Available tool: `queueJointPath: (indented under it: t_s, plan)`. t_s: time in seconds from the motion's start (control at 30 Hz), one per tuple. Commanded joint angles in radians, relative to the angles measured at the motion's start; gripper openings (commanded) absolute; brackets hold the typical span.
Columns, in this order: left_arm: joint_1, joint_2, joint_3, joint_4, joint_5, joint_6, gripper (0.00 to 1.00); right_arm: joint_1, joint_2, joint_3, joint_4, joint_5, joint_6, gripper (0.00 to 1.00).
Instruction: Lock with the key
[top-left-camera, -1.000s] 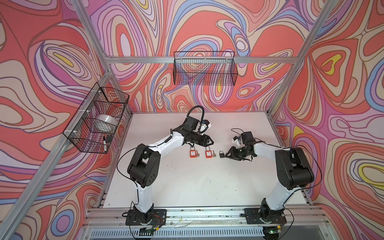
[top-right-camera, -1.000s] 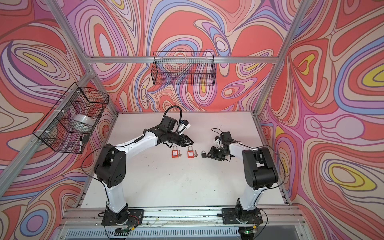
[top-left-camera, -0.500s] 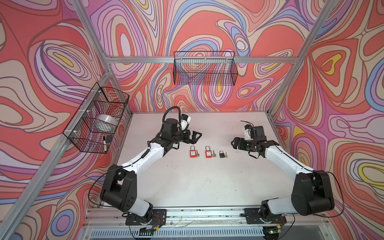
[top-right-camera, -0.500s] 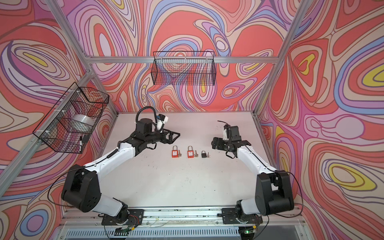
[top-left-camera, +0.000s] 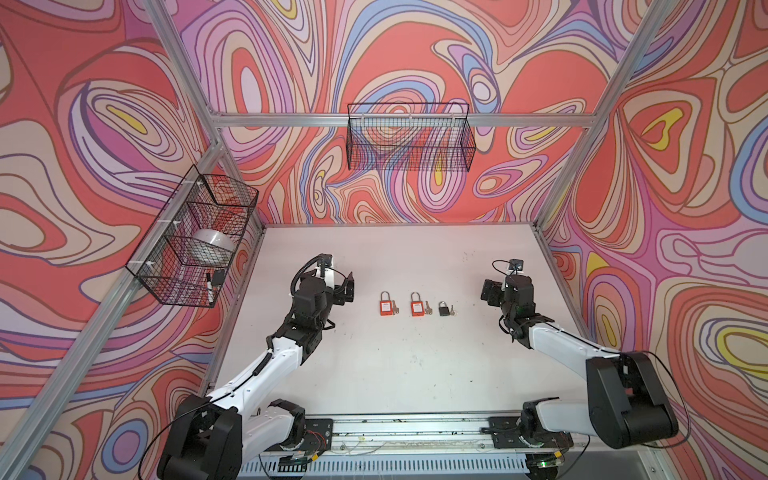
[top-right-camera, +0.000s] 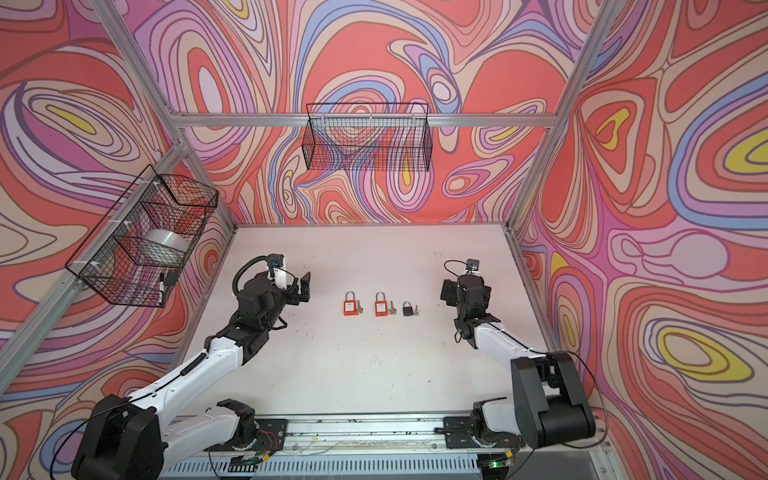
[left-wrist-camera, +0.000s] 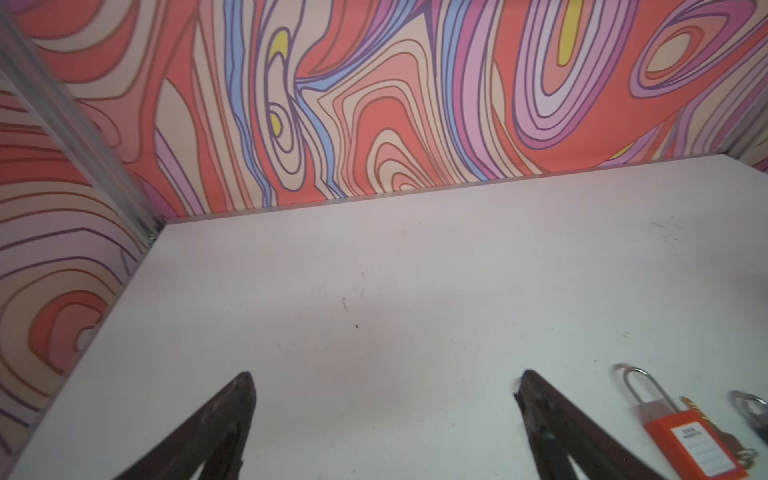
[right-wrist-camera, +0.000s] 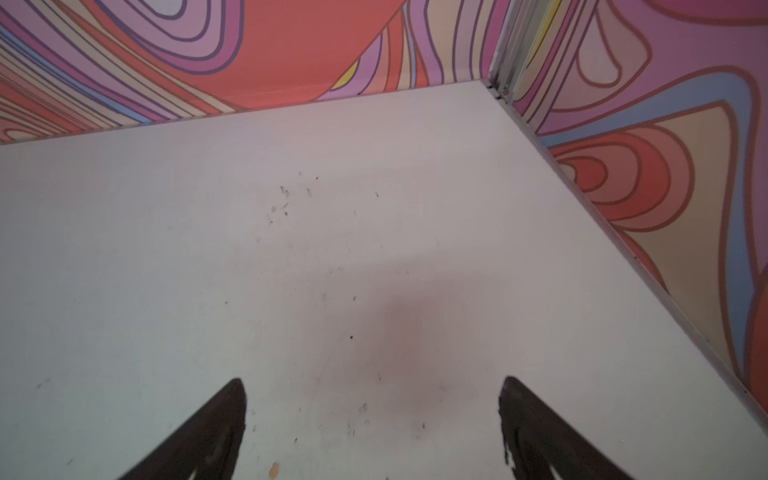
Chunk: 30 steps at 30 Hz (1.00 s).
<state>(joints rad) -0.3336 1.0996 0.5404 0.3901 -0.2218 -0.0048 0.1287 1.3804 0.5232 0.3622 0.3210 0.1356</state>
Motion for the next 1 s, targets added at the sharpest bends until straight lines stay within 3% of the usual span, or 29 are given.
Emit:
queueJointPath:
  t_s: [0.0,0.17,0.3,0.37,0.5,0.53,0.6,0.73,0.83,0.9,0.97]
  plan:
    - [0.014,-0.029,-0.092,0.114,-0.161,0.117,1.0,-0.017,0.067,-0.069,0.328,0.082,-0.066,0.98]
    - [0.056,-0.05,-0.183,0.183,-0.19,0.095,1.0,-0.074,0.15,-0.129,0.557,0.024,-0.071,0.98]
    - [0.11,-0.028,-0.254,0.262,-0.19,0.052,1.0,-0.141,0.245,-0.149,0.689,-0.047,-0.006,0.98]
    - [0.135,0.012,-0.29,0.348,-0.187,0.038,1.0,-0.147,0.234,-0.155,0.673,-0.1,-0.011,0.98]
    - [0.17,0.156,-0.341,0.549,-0.141,0.032,1.0,-0.149,0.343,-0.193,0.881,-0.182,-0.055,0.98]
    - [0.174,0.208,-0.347,0.637,-0.147,0.043,1.0,-0.148,0.312,-0.175,0.79,-0.197,-0.055,0.98]
    - [0.179,0.305,-0.358,0.78,-0.115,0.061,1.0,-0.148,0.329,-0.16,0.792,-0.189,-0.056,0.98]
    - [0.186,0.52,-0.315,0.927,-0.083,0.095,1.0,-0.148,0.327,-0.084,0.647,-0.219,-0.068,0.98]
    - [0.2,0.43,-0.275,0.701,-0.072,0.042,1.0,-0.149,0.326,-0.077,0.63,-0.227,-0.071,0.98]
    - [0.207,0.478,-0.249,0.735,-0.078,0.058,1.0,-0.149,0.328,-0.078,0.637,-0.224,-0.072,0.99]
    - [0.22,0.444,-0.214,0.609,-0.075,0.022,1.0,-0.148,0.327,-0.076,0.636,-0.223,-0.072,0.99]
